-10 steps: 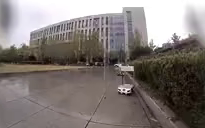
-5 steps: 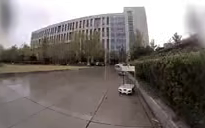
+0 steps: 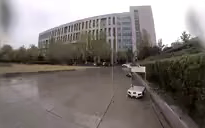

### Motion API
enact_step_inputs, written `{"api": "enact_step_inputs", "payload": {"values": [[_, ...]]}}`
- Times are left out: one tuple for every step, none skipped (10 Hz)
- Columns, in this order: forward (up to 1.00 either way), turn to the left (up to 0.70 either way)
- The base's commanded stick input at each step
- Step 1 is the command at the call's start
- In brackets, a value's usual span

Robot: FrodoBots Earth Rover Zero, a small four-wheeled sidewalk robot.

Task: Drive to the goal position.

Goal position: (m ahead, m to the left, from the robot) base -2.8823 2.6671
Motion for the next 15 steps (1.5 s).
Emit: {"api": "enact_step_inputs", "payload": {"values": [[0.70, 0.00], [0.70, 0.00], [0.70, 0.00], [0.70, 0.00], [0.70, 0.00], [0.70, 0.00], [0.70, 0.00], [0.70, 0.00], [0.08, 0.00], [0.00, 0.34], [0.00, 0.45], [0.00, 0.45], [0.00, 0.45], [0.00, 0.45], [0.00, 0.45]]}}
